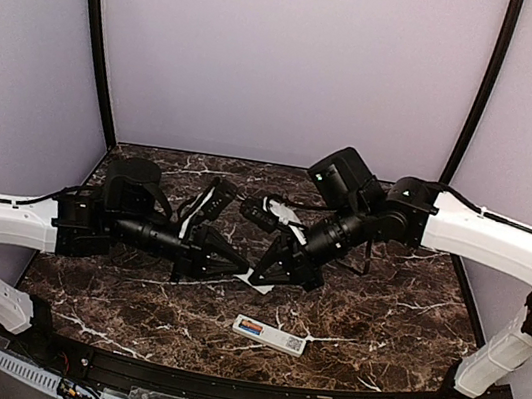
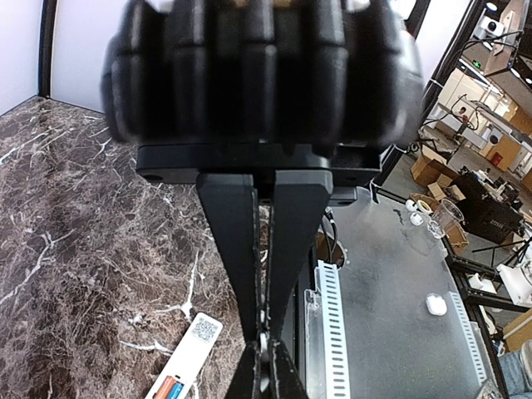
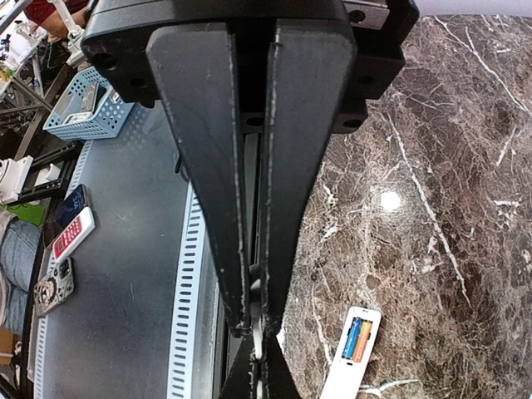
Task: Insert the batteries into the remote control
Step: Pass from the right arm to the left, then pass from the left arm to the right
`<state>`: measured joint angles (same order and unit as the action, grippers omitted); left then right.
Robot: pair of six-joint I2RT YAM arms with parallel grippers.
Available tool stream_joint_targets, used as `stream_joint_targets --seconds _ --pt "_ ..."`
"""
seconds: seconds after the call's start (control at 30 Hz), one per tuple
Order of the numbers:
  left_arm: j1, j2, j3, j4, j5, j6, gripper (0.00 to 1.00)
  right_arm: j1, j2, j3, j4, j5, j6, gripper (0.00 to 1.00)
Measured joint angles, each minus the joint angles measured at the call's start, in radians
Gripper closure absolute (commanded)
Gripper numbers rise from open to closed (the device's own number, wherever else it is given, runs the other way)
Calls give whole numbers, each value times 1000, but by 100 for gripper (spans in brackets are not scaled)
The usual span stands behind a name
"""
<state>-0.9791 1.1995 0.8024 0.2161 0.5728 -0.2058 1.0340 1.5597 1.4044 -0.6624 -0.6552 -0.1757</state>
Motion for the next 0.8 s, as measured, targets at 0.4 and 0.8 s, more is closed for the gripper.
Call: stream_joint_targets --seconds 0.4,0.8 --pt "23 -18 -24 -47 -126 -76 100 -11 -102 -154 146 166 39 37" --pt "141 89 -82 -35 -122 -252 100 24 -210 -567 524 478 179 12"
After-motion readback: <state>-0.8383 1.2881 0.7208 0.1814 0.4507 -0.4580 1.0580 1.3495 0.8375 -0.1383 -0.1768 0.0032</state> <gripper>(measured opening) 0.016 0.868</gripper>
